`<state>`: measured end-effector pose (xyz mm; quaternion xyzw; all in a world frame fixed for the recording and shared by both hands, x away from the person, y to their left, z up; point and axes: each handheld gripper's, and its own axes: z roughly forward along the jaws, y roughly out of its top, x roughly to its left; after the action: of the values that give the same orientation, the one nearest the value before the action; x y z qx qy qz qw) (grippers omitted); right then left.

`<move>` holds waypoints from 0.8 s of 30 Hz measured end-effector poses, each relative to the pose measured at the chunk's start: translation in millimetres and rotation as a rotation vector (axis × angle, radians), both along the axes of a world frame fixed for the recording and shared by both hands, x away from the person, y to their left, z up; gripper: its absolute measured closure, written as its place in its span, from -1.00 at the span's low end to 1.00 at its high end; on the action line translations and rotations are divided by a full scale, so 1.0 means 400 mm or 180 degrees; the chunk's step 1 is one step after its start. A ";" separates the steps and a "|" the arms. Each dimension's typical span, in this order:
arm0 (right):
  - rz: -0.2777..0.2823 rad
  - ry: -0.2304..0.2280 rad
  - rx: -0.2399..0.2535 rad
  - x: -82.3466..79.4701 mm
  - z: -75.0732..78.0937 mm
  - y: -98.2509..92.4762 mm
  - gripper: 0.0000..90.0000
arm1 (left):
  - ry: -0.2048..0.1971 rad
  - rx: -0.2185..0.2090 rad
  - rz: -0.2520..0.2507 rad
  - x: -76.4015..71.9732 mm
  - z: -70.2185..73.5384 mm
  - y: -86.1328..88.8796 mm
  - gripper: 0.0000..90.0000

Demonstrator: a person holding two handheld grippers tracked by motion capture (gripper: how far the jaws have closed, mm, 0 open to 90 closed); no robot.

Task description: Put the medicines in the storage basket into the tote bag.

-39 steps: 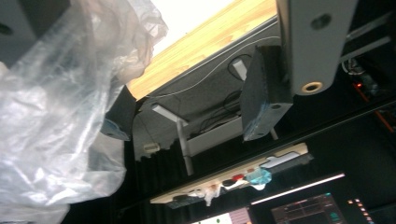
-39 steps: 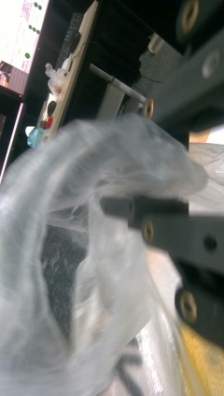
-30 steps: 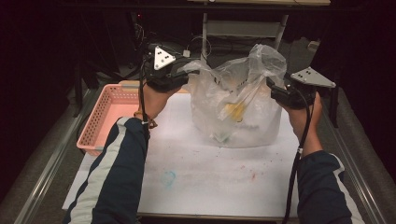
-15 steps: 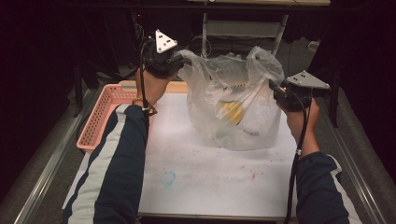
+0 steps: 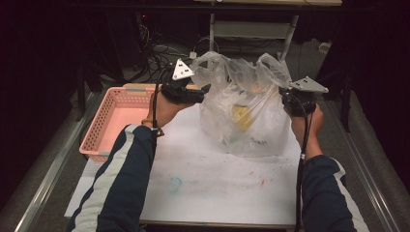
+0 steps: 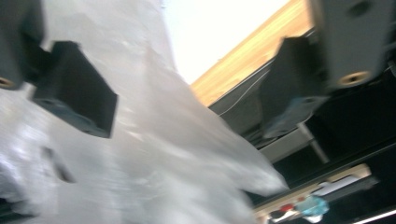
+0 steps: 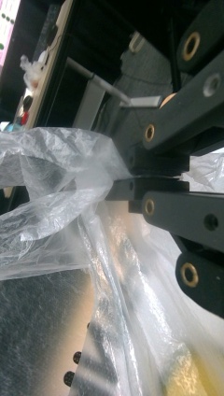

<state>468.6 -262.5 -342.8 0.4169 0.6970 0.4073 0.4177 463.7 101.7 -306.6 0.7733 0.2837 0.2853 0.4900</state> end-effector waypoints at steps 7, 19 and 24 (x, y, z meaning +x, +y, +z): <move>0.0107 -0.0064 0.0145 -0.026 0.002 -0.001 0.54 | -0.0235 0.0006 -0.0036 -0.069 -0.032 0.028 -0.61; 0.0155 -0.0224 0.0238 -0.094 0.009 -0.026 -0.26 | -0.0335 0.0127 0.0064 -0.137 -0.116 0.081 -0.61; 0.0246 -0.0342 0.0250 -0.127 0.017 -0.042 -0.31 | -0.0321 0.0112 0.0059 -0.156 -0.139 0.109 -0.61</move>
<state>417.8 -279.2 -336.1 0.3833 0.6726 0.4720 0.4217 401.5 145.3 -362.1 0.7638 0.2607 0.3334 0.4873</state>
